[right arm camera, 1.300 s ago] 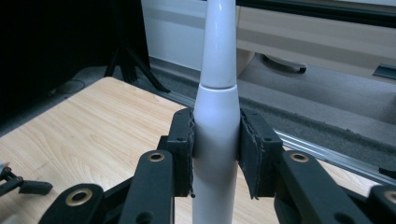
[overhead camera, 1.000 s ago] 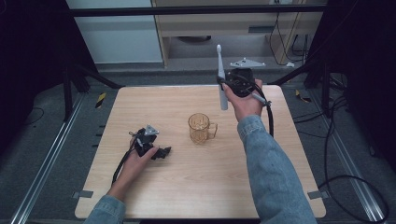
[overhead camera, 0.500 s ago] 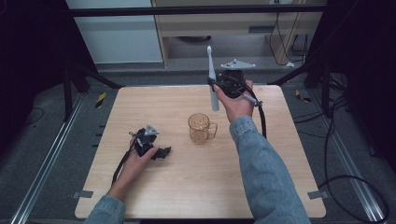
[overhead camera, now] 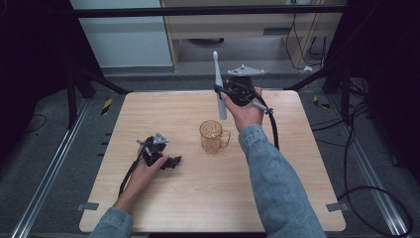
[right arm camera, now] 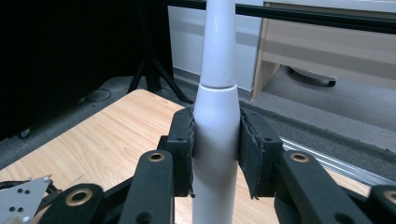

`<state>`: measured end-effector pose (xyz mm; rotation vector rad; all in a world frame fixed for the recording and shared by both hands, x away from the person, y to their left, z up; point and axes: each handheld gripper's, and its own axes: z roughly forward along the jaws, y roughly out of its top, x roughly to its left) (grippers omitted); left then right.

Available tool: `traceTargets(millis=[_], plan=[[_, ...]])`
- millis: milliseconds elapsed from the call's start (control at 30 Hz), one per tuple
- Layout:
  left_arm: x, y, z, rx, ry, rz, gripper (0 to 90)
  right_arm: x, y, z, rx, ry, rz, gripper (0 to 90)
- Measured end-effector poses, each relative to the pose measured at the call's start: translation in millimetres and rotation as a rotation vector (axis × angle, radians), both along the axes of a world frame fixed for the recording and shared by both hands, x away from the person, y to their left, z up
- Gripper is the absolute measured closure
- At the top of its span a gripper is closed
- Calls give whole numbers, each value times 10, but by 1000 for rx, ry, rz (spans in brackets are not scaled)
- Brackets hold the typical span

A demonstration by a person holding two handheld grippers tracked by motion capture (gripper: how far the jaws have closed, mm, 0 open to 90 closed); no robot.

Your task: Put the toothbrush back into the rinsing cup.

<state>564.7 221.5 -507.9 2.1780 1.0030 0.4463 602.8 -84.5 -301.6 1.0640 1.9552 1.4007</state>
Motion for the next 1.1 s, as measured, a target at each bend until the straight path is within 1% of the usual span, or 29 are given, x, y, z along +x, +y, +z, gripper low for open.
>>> traceTargets(millis=[233,433,500,700,1000,1100], plan=[[0,0,0,0,0,0,0,-22,94,-23,-2,4,20,673],[0,0,0,1,0,0,0,-33,107,-47,-1,4,25,673],[0,0,0,0,0,0,0,-42,103,-71,10,11,26,673],[0,0,0,0,0,0,0,-45,107,-163,9,24,26,673],[0,0,0,0,0,0,0,-31,168,-242,13,38,36,673],[0,0,0,1,-1,1,0,-18,201,-322,12,50,38,673]])
